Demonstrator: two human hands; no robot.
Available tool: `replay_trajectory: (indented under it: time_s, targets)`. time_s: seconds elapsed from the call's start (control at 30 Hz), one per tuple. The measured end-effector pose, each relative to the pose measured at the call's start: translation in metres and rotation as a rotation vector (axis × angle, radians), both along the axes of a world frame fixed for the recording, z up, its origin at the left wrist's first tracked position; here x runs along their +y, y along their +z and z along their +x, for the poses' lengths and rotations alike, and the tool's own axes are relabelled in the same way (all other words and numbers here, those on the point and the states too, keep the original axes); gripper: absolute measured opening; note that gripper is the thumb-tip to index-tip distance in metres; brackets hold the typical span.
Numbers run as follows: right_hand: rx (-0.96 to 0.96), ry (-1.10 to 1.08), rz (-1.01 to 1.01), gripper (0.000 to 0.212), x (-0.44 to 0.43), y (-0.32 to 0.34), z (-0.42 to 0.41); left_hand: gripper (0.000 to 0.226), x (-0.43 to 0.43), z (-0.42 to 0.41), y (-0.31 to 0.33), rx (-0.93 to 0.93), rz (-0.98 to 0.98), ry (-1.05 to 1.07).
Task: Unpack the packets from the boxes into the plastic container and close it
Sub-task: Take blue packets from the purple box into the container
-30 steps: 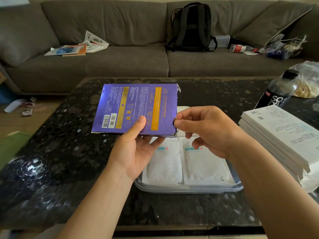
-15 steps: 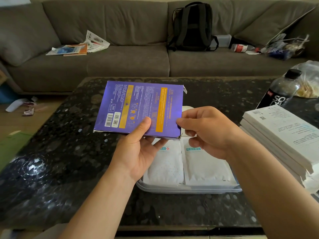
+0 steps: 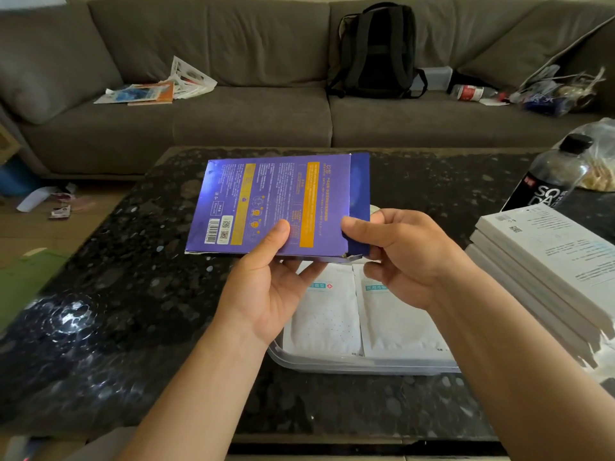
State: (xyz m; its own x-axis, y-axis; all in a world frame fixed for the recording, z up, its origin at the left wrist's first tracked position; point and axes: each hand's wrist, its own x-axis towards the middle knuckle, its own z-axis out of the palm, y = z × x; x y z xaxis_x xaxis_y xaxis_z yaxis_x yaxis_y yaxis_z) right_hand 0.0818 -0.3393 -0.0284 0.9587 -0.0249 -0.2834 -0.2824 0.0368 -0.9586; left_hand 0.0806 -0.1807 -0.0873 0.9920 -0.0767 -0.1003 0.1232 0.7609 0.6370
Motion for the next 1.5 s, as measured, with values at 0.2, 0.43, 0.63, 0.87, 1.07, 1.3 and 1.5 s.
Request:
replay_trajectory:
  time_s: [0.2, 0.43, 0.63, 0.87, 1.07, 1.3, 1.5]
  targets:
    - [-0.083, -0.049, 0.125, 0.034, -0.002, 0.005, 0.000, 0.052, 0.001, 0.003, 0.002, 0.035, -0.051, 0.034]
    - [-0.180, -0.175, 0.206, 0.032, -0.010, 0.021, 0.001, 0.051, 0.005, 0.005, 0.004, 0.026, -0.078, 0.030]
    - [-0.267, -0.265, 0.275, 0.032, -0.019, 0.026, 0.001, 0.042, 0.007, 0.007, 0.005, 0.030, -0.096, 0.032]
    - [-0.365, -0.377, 0.281, 0.023, -0.034, 0.035, -0.001, 0.032, 0.015, 0.012, 0.003, 0.071, -0.106, 0.068]
    - [-0.574, -0.388, 0.002, 0.025, -0.046, 0.047, -0.009, 0.042, 0.021, 0.017, 0.003, 0.089, -0.105, 0.112]
    - [-0.636, -0.046, -0.305, 0.047, -0.065, 0.059, -0.024, 0.045, 0.031, 0.020, 0.001, 0.101, -0.125, 0.168]
    - [-0.867, -0.209, -1.095, 0.014, -0.069, 0.038, -0.021, 0.037, 0.031, 0.020, 0.000, 0.072, -0.090, 0.157]
